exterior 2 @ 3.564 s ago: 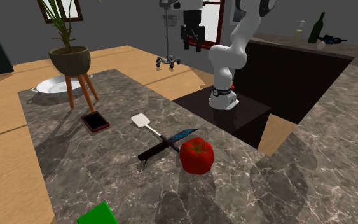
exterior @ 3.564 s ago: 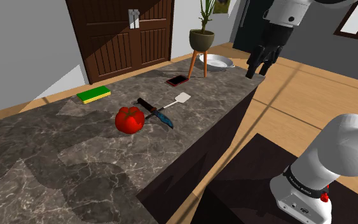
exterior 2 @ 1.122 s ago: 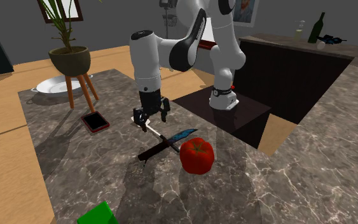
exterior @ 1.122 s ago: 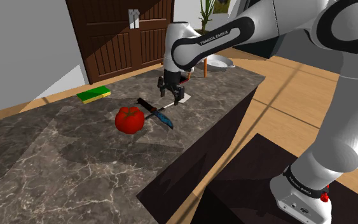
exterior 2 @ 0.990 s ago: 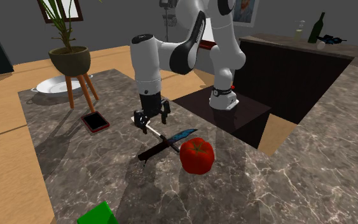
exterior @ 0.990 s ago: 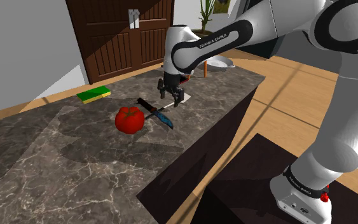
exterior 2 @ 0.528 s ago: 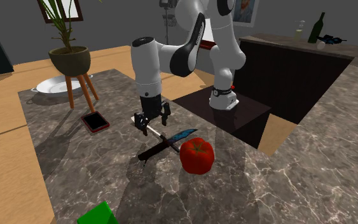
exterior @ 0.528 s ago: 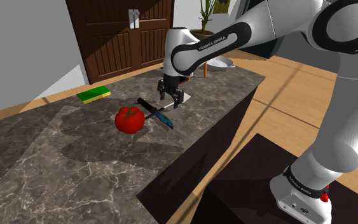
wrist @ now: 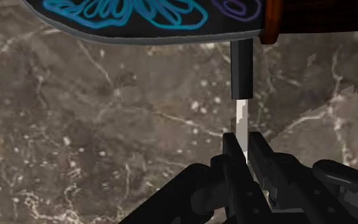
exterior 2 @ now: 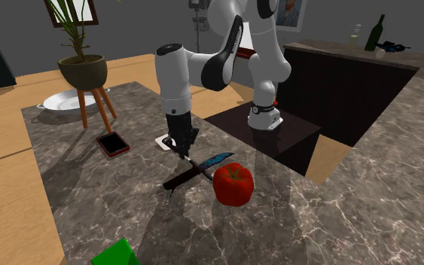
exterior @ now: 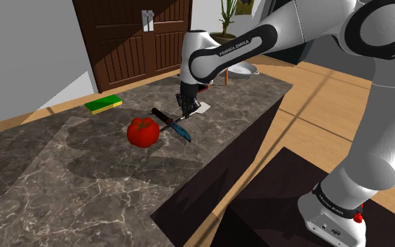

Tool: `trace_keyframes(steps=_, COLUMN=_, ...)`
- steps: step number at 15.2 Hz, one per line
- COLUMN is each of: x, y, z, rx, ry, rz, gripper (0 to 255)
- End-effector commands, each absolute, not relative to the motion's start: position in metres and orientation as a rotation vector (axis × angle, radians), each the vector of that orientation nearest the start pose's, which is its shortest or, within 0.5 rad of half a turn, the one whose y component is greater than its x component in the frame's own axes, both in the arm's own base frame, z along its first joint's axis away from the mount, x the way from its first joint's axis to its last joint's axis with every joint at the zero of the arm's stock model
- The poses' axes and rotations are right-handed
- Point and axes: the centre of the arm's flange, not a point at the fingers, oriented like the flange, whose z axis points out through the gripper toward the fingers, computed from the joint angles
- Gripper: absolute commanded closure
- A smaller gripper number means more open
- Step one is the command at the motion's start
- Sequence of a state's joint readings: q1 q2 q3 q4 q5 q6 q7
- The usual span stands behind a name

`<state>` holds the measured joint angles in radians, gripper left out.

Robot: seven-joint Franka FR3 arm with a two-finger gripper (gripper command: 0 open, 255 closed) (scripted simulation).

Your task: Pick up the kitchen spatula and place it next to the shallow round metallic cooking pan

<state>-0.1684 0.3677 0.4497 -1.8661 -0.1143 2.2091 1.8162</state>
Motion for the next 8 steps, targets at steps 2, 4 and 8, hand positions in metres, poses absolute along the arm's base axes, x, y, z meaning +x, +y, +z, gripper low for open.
trace_keyframes(steps=2, x=0.61, y=0.154, z=0.338, rx=-2.27, ry=2.104, rz=0.075, gripper=255)
trace_keyframes(steps=4, x=0.61, y=0.154, z=0.344, rx=-2.271, ry=2.104, rz=0.075, gripper=255)
trace_keyframes(steps=8, x=0.611, y=0.154, z=0.365, rx=-2.27, ry=2.104, rz=0.075, gripper=255)
